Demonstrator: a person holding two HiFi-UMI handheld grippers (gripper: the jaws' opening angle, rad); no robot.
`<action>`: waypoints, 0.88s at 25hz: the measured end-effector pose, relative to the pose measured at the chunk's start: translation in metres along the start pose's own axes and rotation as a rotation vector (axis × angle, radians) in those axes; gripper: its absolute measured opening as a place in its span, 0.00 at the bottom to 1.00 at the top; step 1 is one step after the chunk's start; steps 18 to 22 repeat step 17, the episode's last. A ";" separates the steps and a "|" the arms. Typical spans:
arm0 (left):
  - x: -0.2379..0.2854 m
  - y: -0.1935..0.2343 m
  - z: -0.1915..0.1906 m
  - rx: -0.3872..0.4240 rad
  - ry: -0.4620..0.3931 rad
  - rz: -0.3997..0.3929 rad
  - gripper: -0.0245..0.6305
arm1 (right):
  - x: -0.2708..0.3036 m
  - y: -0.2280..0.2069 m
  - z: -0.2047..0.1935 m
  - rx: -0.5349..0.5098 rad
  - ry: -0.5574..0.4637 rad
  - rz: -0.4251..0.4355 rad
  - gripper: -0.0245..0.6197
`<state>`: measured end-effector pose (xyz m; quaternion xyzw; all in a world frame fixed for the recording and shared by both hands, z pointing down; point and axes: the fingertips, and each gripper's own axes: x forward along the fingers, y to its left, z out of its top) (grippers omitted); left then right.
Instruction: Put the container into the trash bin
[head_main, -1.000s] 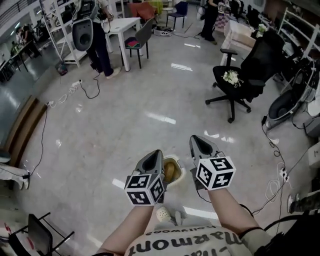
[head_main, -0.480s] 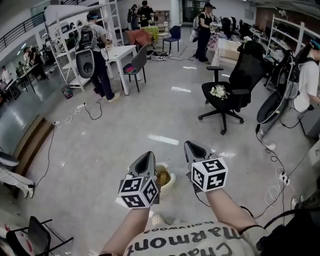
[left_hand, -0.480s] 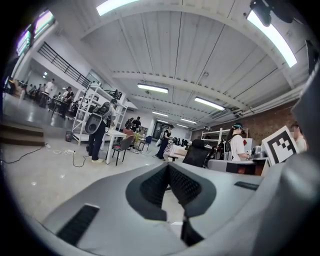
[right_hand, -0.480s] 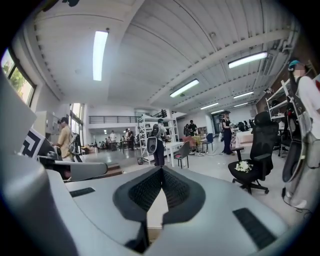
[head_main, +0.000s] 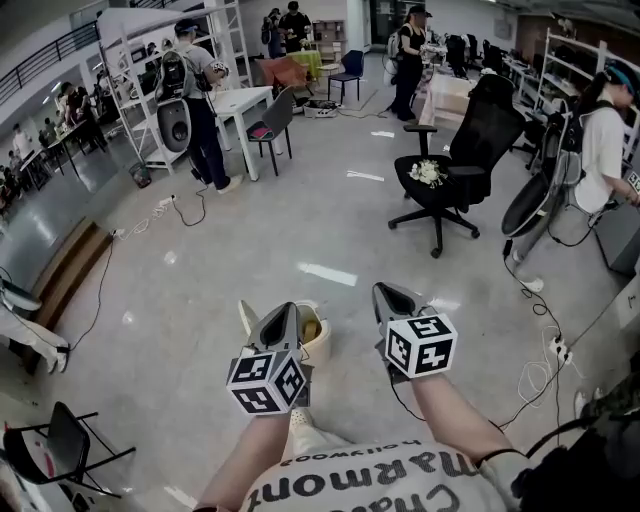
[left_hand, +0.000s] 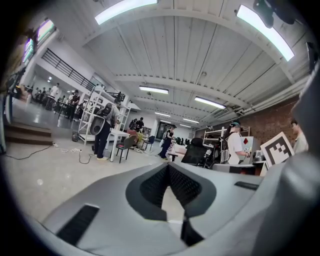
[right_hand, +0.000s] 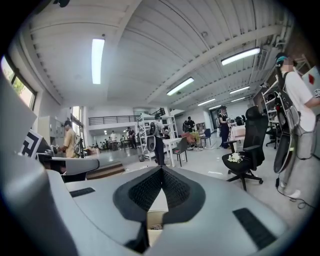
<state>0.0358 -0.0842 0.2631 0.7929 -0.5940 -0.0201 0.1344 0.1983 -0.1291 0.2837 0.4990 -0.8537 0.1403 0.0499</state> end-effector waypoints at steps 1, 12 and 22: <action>-0.005 -0.003 -0.003 -0.006 -0.003 0.008 0.03 | -0.007 -0.001 -0.003 -0.002 0.001 0.002 0.04; -0.037 -0.032 -0.008 0.005 -0.016 0.056 0.03 | -0.043 -0.013 -0.003 -0.017 -0.013 0.024 0.04; -0.045 -0.040 -0.010 0.008 -0.023 0.058 0.03 | -0.054 -0.014 -0.004 -0.022 -0.027 0.028 0.04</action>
